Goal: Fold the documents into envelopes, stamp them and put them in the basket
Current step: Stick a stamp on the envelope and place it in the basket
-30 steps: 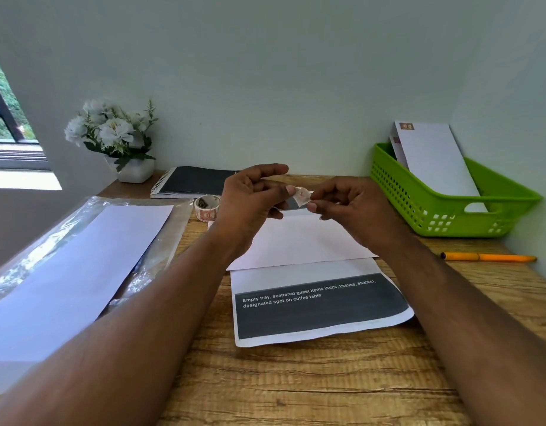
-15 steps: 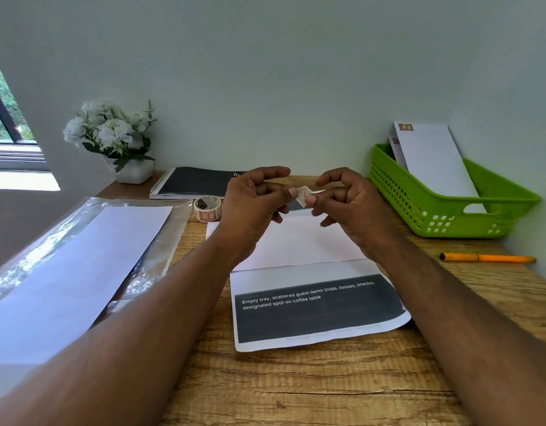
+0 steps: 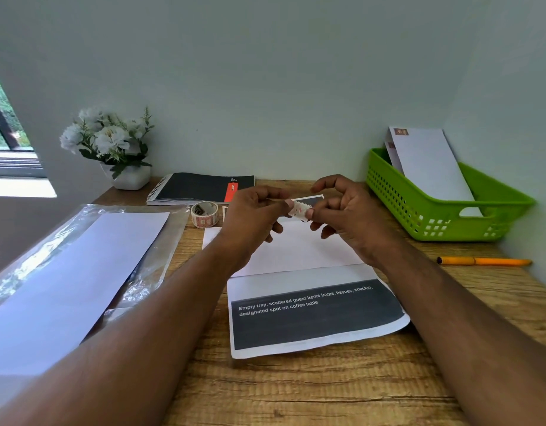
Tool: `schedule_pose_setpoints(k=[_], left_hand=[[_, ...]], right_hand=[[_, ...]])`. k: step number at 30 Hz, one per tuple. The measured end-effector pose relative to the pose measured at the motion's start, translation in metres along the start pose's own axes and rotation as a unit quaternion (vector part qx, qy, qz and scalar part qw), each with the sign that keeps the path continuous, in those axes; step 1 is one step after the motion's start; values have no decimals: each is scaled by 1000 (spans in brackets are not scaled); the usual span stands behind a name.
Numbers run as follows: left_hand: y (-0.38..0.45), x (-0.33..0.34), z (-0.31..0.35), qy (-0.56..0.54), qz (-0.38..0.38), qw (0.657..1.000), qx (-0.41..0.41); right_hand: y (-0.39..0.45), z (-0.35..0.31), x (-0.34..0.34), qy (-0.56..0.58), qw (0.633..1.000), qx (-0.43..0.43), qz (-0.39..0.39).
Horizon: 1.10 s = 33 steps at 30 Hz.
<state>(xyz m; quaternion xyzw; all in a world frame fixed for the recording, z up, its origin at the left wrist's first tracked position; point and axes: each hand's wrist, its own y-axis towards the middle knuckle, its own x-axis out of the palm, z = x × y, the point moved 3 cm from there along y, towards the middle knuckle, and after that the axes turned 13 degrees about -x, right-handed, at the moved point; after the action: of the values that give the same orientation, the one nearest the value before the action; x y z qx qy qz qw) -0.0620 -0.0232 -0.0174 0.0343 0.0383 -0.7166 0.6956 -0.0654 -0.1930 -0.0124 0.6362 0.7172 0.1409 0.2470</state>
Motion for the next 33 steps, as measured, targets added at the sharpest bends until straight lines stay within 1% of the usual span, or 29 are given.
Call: schedule_pose_setpoints(k=[4, 9, 12, 14, 16, 18, 21, 23, 26, 28, 30, 33], left_hand=[[0, 1, 1, 10, -3, 1000, 0], [1, -3, 2, 16, 17, 1000, -12], [2, -3, 2, 20, 14, 1000, -14], [1, -3, 3, 34, -3, 999, -1], [0, 0, 3, 55, -36, 998, 15], [-1, 4, 3, 87, -47, 994, 38], [0, 4, 2, 79, -10, 994, 80], [1, 1, 1, 60, 18, 994, 84], [3, 0, -2, 64, 20, 995, 79], [4, -1, -1, 84, 13, 992, 90], [5, 0, 1, 134, 10, 984, 117], [3, 3, 4, 195, 1, 971, 141]], right_hand=[[0, 1, -1, -19, 1000, 4, -1], [0, 2, -1, -18, 1000, 7, -2], [1, 3, -1, -17, 1000, 9, 1], [1, 4, -2, -20, 1000, 7, 6], [1, 4, -2, -21, 1000, 0, 12], [1, 3, -3, -21, 1000, -3, 16], [-1, 4, -2, -28, 1000, 3, 9], [-1, 6, 0, -37, 999, 8, -3], [-1, 7, 1, -45, 999, 20, -21], [-2, 8, 0, -69, 997, 29, -34], [-2, 9, -2, -96, 994, 33, -36], [-2, 7, -3, -115, 993, 15, -38]])
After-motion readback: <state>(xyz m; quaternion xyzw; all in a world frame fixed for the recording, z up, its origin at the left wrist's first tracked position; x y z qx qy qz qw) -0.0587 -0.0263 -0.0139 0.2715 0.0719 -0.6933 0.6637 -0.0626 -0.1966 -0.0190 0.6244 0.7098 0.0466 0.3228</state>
